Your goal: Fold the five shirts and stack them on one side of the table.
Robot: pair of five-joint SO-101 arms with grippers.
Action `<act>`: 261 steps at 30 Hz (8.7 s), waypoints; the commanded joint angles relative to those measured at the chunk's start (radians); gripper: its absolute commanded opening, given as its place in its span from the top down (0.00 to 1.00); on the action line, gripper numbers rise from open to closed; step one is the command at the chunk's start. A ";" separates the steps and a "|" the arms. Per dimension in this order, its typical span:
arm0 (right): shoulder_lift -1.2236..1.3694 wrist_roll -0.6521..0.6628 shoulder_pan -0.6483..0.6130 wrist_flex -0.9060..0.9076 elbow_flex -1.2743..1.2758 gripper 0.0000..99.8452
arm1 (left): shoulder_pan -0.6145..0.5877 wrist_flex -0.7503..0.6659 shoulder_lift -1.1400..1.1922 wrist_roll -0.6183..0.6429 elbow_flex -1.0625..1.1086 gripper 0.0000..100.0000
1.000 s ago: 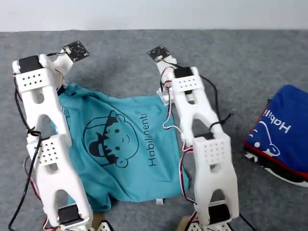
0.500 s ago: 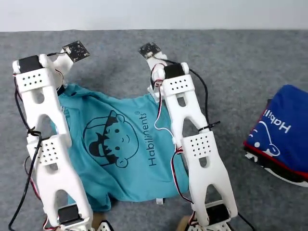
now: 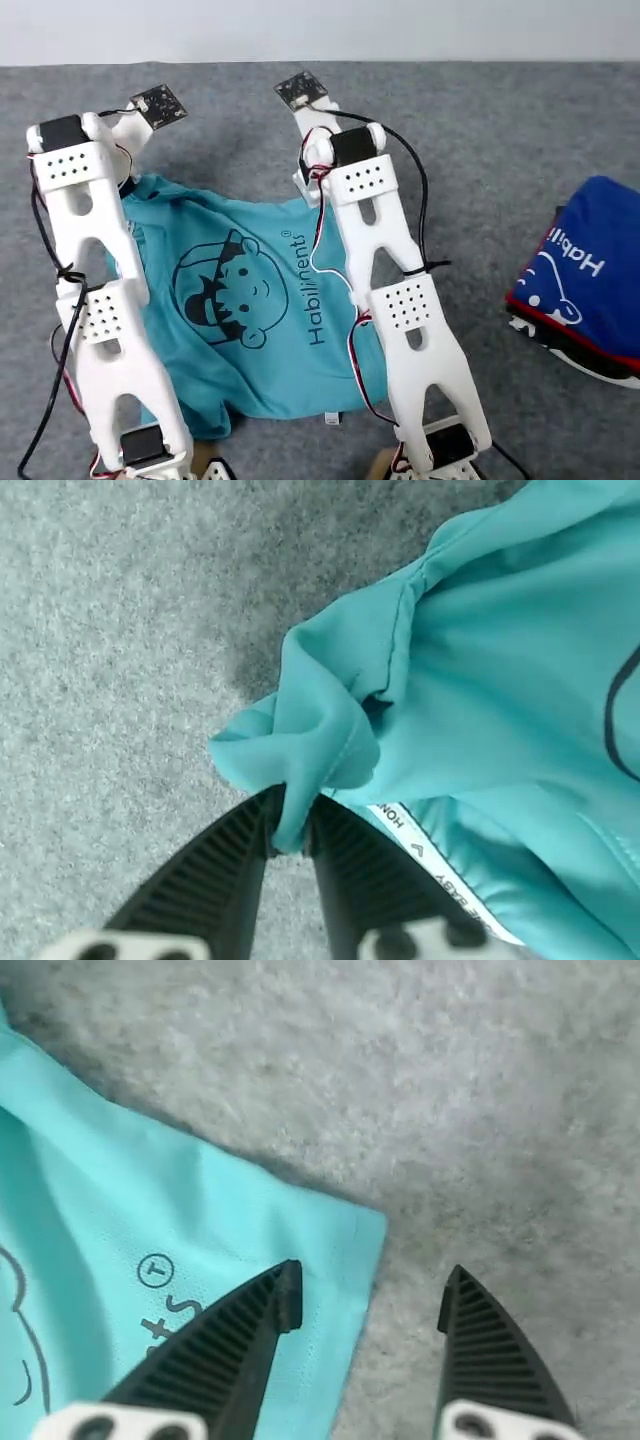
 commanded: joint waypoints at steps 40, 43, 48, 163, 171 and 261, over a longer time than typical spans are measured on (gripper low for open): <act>-0.615 0.230 0.082 0.061 -0.061 0.99 | 0.012 -0.011 -0.408 0.284 -0.558 0.99; -0.743 0.230 0.130 0.061 -0.031 0.99 | 0.021 -0.040 -0.509 0.284 -0.556 0.99; -1.012 0.232 0.185 0.061 0.176 0.99 | 0.028 -0.129 -0.660 0.292 -0.556 0.99; -0.837 0.367 0.125 0.033 0.749 0.99 | -0.064 0.061 -0.393 -0.178 0.081 1.00; -0.905 0.367 0.142 0.059 0.852 0.99 | -0.063 0.058 -0.864 -0.358 0.802 1.00; -1.236 0.232 0.232 0.059 1.218 0.80 | -0.218 -0.170 -1.436 -0.270 1.821 0.84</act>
